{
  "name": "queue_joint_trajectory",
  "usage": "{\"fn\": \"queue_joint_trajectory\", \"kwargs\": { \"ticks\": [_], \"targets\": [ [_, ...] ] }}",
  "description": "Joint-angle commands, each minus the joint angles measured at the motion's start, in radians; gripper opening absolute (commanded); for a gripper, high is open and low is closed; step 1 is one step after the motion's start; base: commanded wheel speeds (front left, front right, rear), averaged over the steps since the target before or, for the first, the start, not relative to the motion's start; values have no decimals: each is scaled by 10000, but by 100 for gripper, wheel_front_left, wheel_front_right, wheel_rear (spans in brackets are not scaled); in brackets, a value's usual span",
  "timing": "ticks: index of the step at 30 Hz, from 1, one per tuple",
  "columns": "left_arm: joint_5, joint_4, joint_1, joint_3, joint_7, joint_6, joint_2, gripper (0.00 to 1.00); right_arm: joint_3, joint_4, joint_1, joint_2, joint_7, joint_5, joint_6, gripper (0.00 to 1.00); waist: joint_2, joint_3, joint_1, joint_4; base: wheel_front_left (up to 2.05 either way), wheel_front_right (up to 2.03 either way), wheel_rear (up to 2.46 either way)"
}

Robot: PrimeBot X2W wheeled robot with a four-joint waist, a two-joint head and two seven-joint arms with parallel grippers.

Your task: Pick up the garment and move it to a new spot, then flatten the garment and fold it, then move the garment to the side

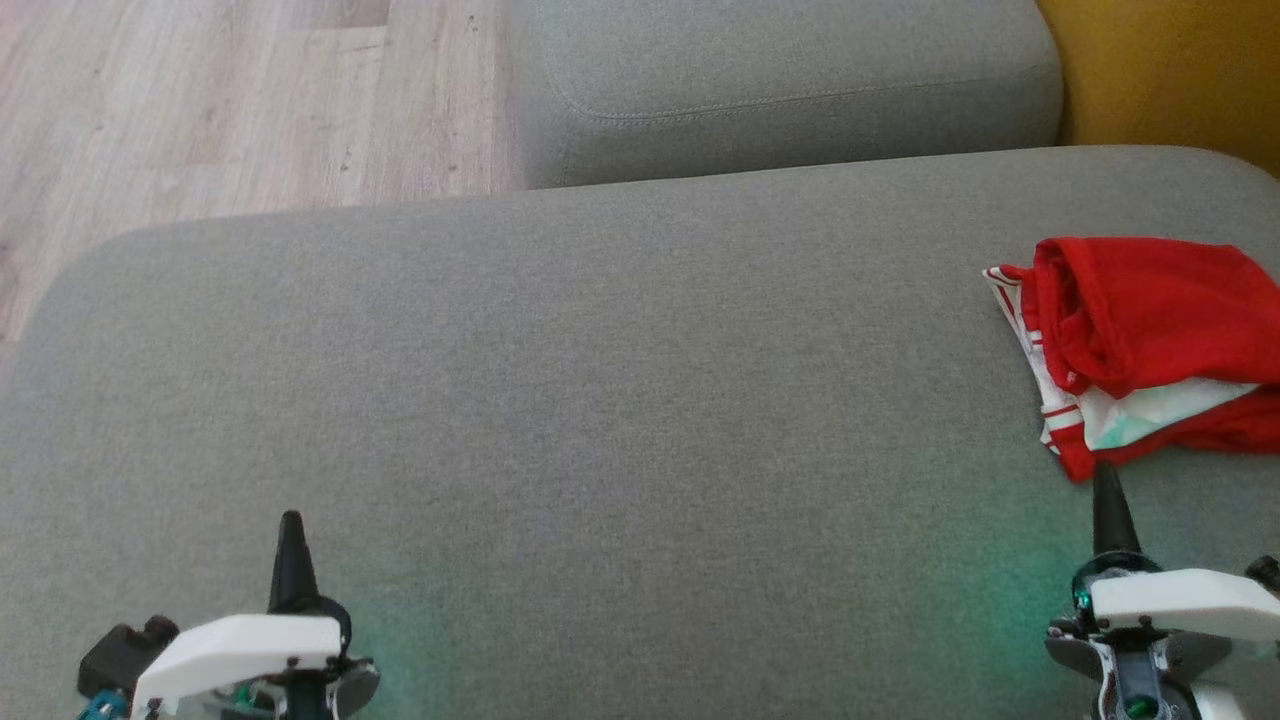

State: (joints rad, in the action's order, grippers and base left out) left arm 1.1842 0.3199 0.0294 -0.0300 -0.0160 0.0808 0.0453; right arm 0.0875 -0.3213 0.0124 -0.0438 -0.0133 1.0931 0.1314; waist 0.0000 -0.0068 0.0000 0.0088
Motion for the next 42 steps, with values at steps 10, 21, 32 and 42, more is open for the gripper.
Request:
{"fn": "queue_joint_trajectory", "kwargs": {
  "ticks": [10, 21, 32, 42],
  "targets": [
    [1095, -442, 608, 567, 344, 176, 38, 0, -6, 470, 676, -51, 345, 1329, -5, 0, 0, 23, 0, -20, 0, 0, 0],
    [2276, -555, 675, 893, 699, 297, 42, 0, 95, 581, 780, -56, 690, 2763, -6, 0, 0, 51, 0, -46, 0, 0, 0],
    [3355, -659, 737, 1190, 1023, 407, 45, 0, 187, 682, 876, -60, 1005, 4073, -7, 0, 0, 77, 0, -69, 0, 0, 0],
    [4247, -744, 788, 1436, 1290, 499, 49, 0, 263, 765, 955, -64, 1266, 5155, -7, 0, 0, 99, 0, -88, 0, 0, 0]
  ]
}}
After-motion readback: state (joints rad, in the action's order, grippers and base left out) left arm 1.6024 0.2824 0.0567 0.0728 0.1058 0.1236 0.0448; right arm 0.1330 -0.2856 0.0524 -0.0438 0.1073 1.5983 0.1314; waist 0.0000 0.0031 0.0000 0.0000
